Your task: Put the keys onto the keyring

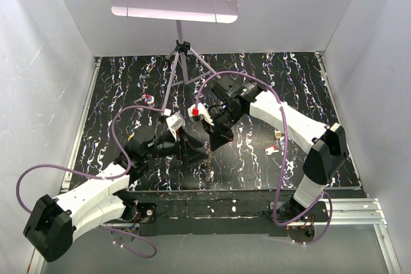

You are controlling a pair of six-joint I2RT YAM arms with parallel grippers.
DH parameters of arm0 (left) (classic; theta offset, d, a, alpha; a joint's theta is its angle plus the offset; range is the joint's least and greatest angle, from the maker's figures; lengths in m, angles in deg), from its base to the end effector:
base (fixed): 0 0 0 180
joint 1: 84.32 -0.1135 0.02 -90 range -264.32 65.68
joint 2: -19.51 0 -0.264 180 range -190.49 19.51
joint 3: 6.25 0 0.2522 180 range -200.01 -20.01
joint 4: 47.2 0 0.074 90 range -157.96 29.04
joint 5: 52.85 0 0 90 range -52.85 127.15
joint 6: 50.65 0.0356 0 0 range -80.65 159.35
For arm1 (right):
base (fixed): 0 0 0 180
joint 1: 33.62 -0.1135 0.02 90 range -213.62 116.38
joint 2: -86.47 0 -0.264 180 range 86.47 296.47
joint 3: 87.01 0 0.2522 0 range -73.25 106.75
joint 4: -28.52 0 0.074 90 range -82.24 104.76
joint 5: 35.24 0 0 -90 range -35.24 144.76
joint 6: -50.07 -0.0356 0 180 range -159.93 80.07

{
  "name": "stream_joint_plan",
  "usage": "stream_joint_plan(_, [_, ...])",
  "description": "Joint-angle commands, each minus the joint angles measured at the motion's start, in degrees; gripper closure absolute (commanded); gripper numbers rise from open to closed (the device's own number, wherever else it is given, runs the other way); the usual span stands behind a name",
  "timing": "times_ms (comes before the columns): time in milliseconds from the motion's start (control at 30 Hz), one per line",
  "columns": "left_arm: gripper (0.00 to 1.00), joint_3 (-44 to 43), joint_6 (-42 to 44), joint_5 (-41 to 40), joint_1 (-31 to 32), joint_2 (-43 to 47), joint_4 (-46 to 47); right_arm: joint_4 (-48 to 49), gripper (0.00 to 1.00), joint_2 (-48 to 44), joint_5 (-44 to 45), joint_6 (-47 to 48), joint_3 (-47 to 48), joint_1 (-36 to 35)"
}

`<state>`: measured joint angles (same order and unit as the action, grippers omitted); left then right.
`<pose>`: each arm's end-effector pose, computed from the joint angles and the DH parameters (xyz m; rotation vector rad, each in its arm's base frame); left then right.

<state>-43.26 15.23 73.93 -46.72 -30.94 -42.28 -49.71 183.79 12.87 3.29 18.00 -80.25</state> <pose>0.1443 -0.1380 0.2433 0.7277 1.7379 -1.3172 0.2142 0.2613 0.3143 -1.9934 1.7525 1.0268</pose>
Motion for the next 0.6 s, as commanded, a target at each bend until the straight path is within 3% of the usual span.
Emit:
stream_joint_plan(0, [0.41, -4.26, 1.88, 4.35, -0.34, -3.5, -0.04, -1.1, 0.99, -0.73, -2.67, -0.6, 1.31, -0.21])
stream_joint_plan(300, [0.69, -5.67, 1.44, 5.94, -0.34, -7.81, 1.71, -1.45, 0.99, -0.55, -3.11, -0.51, 1.39, -0.39])
stream_joint_plan(567, [0.7, -5.93, 1.97, 5.59, -0.34, -8.34, 1.01, -1.71, 0.99, -0.2, -3.38, -0.51, 1.66, -0.21])
